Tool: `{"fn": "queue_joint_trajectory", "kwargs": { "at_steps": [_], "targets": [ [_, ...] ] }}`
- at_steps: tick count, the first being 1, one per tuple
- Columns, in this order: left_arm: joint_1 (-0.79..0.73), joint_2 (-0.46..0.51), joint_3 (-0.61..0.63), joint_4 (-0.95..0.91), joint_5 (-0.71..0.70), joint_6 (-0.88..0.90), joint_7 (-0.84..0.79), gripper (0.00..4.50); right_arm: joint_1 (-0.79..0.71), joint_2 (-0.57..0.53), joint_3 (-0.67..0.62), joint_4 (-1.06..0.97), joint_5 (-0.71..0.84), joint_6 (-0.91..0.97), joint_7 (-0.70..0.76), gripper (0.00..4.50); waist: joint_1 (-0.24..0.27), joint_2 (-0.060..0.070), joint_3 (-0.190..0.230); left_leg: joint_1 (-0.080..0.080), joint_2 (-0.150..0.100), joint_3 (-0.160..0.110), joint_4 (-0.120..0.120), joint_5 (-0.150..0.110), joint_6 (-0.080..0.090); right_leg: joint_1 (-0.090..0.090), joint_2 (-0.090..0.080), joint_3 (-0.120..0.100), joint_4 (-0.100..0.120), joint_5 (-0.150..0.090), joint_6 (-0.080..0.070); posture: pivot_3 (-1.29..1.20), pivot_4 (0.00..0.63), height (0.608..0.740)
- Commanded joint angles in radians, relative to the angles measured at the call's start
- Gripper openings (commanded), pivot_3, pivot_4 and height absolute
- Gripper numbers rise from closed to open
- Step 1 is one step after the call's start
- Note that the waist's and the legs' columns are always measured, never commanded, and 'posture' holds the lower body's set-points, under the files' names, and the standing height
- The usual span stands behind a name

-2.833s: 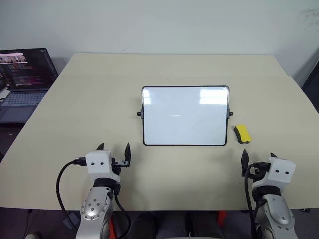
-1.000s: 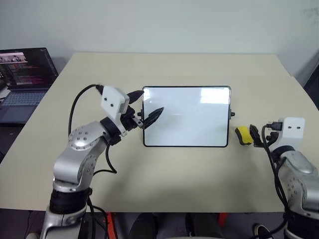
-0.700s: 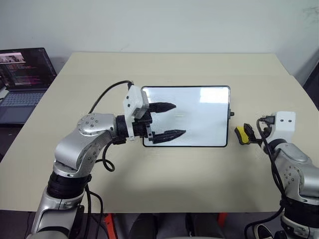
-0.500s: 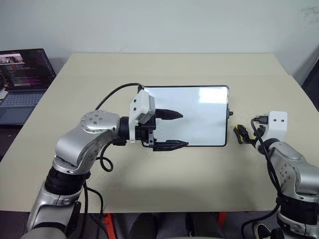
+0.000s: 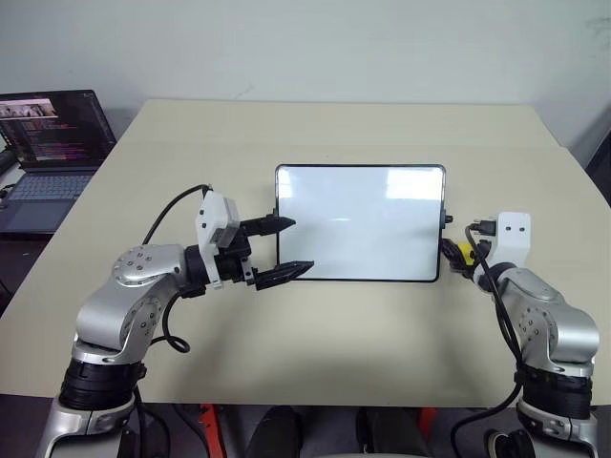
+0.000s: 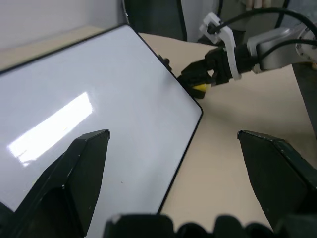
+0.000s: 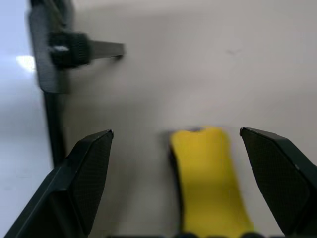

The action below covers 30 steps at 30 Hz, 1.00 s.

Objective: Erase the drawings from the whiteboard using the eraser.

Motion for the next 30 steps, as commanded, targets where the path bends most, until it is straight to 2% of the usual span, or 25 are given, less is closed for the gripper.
{"fn": "queue_joint_trajectory", "kwargs": {
  "at_steps": [1,5,9,12,17,22,27,30],
  "targets": [
    [0.021,-0.064,0.045,-0.056,-0.009,-0.025,0.114,4.5,0.013,-0.017,-0.018,-0.015,-0.011,-0.065,0.009,4.47,-0.002,0.0,0.0,0.0,0.0,0.0,0.0,0.0,0.0,0.0,0.0,0.0,0.0,0.0,0.0,0.0,0.15,0.74],
    [0.099,-0.185,0.063,-0.102,0.018,-0.04,0.29,4.5,0.125,0.025,-0.043,-0.093,0.011,-0.18,0.029,4.47,-0.004,0.0,0.0,-0.001,0.001,0.0,-0.002,0.0,0.0,-0.001,0.0,0.0,-0.002,0.0,0.0,0.0,0.15,0.74],
    [0.291,-0.324,0.082,-0.184,0.195,-0.093,0.582,4.5,0.361,0.096,-0.025,-0.281,0.005,-0.304,0.037,4.47,-0.004,0.001,-0.001,-0.001,0.002,0.0,-0.004,-0.001,0.0,-0.001,0.0,0.0,-0.002,-0.001,0.001,0.0,0.15,0.74],
    [0.413,-0.396,0.065,-0.239,0.266,-0.098,0.705,4.5,0.443,0.14,0.006,-0.322,-0.018,-0.337,0.006,4.47,-0.011,0.0,-0.001,0.0,0.001,0.003,-0.002,-0.001,0.0,-0.001,0.0,0.004,-0.001,-0.001,0.001,0.0,0.15,0.74],
    [0.515,-0.454,-0.001,-0.275,0.374,-0.132,0.801,4.5,0.488,0.166,0.07,-0.348,-0.057,-0.375,-0.018,4.47,-0.003,0.0,-0.002,0.004,0.001,0.001,0.0,0.002,0.0,0.003,0.001,0.002,0.001,0.002,0.001,0.0,0.15,0.74],
    [0.573,-0.511,-0.057,-0.298,0.451,-0.151,0.88,4.5,0.535,0.176,0.058,-0.356,-0.078,-0.409,-0.041,4.47,-0.003,0.0,-0.003,0.003,0.0,0.001,-0.001,0.003,0.0,0.003,0.001,0.002,0.0,0.003,0.001,0.0,0.15,0.74],
    [0.64,-0.496,-0.079,-0.362,0.487,-0.138,0.886,4.5,0.589,0.184,0.068,-0.408,-0.09,-0.391,-0.061,4.47,-0.006,0.001,-0.003,0.002,0.001,0.0,-0.003,0.003,-0.001,0.001,0.001,0.001,0.0,0.002,0.0,0.0,0.15,0.74],
    [0.705,-0.485,-0.074,-0.393,0.471,-0.146,0.859,4.5,0.676,0.129,0.15,-0.482,-0.147,-0.401,-0.024,4.47,-0.007,0.001,-0.003,0.002,0.001,0.001,-0.003,0.002,-0.001,0.001,0.001,0.001,-0.001,0.002,0.0,0.0,0.15,0.74]
  ]
}}
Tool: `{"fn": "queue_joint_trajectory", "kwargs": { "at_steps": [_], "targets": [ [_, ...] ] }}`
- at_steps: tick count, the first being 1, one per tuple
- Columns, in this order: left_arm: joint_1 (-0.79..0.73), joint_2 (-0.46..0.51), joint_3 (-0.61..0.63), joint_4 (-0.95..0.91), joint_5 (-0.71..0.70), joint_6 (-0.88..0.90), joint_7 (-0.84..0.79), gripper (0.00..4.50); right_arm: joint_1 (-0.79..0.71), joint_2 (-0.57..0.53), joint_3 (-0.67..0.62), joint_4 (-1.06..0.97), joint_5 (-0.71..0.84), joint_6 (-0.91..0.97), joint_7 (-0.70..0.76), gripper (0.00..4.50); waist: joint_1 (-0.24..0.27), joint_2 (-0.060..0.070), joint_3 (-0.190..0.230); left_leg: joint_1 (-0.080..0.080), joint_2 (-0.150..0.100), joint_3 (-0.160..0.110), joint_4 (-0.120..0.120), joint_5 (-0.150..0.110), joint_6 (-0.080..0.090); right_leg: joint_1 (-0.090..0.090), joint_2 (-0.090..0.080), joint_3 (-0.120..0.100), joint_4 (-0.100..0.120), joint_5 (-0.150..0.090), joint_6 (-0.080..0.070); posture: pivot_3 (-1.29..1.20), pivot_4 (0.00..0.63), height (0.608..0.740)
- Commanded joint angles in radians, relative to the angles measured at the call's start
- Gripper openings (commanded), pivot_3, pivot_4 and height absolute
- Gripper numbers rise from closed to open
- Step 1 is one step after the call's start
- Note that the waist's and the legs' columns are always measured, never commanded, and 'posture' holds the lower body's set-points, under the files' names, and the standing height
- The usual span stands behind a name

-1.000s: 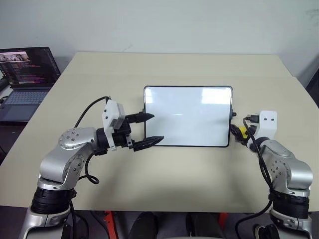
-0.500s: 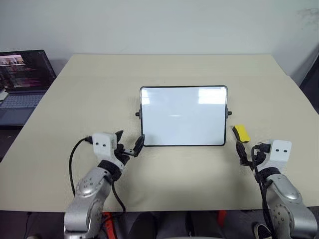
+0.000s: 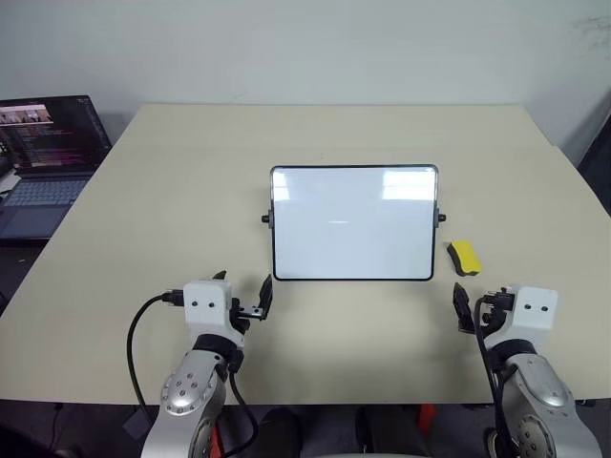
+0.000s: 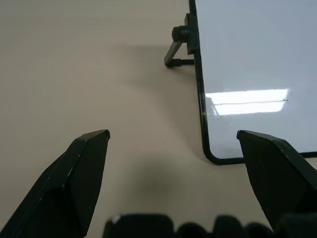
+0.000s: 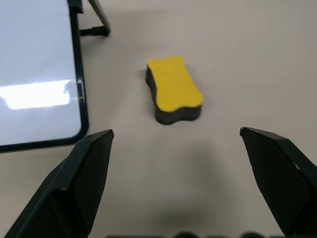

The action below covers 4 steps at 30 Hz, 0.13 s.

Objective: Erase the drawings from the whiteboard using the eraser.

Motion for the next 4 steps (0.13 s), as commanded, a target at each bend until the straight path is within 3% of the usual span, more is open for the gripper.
{"fn": "queue_joint_trajectory", "kwargs": {
  "at_steps": [1,4],
  "targets": [
    [0.061,0.01,-0.027,-0.068,0.0,-0.03,-0.022,4.5,0.095,-0.048,0.055,-0.118,-0.04,-0.033,0.039,4.47,0.001,0.0,0.0,0.0,0.0,0.0,0.0,0.0,0.0,0.0,0.0,0.0,0.0,0.0,0.0,0.0,0.15,0.74],
    [0.072,0.008,-0.051,-0.083,0.019,-0.02,-0.013,4.5,0.144,-0.046,0.012,-0.161,-0.02,-0.01,0.032,4.47,0.005,-0.001,0.0,-0.001,0.0,-0.002,0.0,0.0,0.0,0.0,0.0,-0.002,-0.001,-0.001,0.0,0.0,0.15,0.74]
  ]
}}
